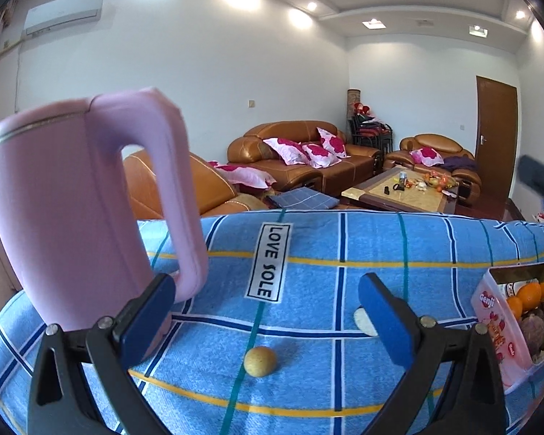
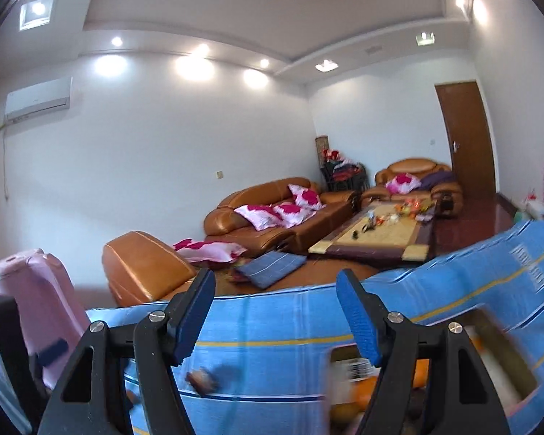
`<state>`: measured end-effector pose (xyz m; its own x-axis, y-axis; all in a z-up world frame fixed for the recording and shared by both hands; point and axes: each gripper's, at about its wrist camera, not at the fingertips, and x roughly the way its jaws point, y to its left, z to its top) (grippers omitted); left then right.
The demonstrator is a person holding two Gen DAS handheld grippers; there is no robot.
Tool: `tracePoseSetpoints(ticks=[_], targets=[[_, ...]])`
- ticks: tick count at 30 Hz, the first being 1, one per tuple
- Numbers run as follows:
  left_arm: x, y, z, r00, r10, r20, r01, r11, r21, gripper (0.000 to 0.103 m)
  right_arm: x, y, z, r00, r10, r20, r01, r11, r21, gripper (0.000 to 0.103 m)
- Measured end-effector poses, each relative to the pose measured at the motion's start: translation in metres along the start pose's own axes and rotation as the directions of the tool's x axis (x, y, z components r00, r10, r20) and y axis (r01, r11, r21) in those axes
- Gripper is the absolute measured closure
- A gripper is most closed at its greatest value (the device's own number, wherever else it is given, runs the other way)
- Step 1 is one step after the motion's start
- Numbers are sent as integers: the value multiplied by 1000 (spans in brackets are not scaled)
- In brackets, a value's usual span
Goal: Organize fruits
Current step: 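Move both open tools back over the remaining fruits on the bedspread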
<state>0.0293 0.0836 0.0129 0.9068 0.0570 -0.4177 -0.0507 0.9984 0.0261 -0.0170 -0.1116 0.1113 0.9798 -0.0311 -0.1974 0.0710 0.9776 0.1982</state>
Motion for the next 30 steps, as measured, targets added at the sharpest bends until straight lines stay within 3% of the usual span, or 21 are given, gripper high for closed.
tracePoseSetpoints(ticks=[8,17,21,23,26,30], targets=[[3,5,-4,1000,9,-16,-9,1000,8,0,36,23,-42,993,44,-109,-44,999,0,32],[10,7,-6,998,-5,-60,5,1000,5,0,36,6,-45,991,48,-129,-39,997,71,32],[13,9,-7,996,-3,-89,3,1000,6,0,36,12,-42,994,-23,-110,22,1000,-10,32],[18,12,-9,992,38,-122,-36,999,20,0,40,17,-42,991,-77,-110,68,994,-80,32],[29,17,-13,978,90,-188,-83,996,43,0,51,23,-44,982,-56,-178,34,992,-122,32],[40,25,-15,957,90,-276,-84,996,33,0,65,38,-49,966,9,-258,-62,978,-198,32]])
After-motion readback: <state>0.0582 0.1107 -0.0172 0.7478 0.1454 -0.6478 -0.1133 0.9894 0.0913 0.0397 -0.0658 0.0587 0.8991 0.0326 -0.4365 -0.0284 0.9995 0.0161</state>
